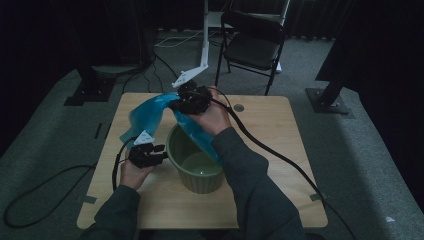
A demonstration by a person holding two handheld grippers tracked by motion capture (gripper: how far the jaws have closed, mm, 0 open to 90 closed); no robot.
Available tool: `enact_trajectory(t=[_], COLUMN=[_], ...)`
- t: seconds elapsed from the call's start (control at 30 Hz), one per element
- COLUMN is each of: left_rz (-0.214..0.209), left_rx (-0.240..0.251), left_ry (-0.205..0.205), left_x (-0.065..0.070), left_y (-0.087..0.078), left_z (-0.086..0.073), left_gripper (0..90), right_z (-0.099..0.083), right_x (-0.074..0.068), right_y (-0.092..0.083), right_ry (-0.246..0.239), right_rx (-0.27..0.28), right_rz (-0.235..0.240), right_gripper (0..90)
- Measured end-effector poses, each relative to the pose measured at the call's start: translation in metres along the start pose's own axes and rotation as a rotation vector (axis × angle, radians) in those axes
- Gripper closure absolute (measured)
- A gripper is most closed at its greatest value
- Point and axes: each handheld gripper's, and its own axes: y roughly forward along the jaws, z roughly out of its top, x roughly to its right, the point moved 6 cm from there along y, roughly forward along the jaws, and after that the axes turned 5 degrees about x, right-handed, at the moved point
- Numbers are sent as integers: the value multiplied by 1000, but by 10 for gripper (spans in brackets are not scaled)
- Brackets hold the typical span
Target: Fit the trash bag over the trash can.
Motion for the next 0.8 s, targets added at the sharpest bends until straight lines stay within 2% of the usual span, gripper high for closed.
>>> enact_trajectory(t=[0.17, 0.3, 0.4, 0.6, 0.8], left_rz=[-4, -6, -3, 2, 10], left_rx=[-2, 1, 10, 24, 25], left_ry=[-1, 3, -1, -12, 0], left_x=[0, 1, 0, -1, 1], left_y=[0, 0, -2, -3, -4], left_z=[0, 1, 1, 2, 3], left_gripper=[560, 560, 560, 560, 560], right_z=[7, 9, 4, -14, -19], right_x=[-4, -7, -3, 9, 8], right_y=[4, 5, 4, 2, 0], right_ry=[11, -16, -15, 33, -9], right_rx=[31, 28, 17, 5, -35], right_rz=[13, 2, -14, -31, -62], right_gripper=[894, 894, 894, 894, 894])
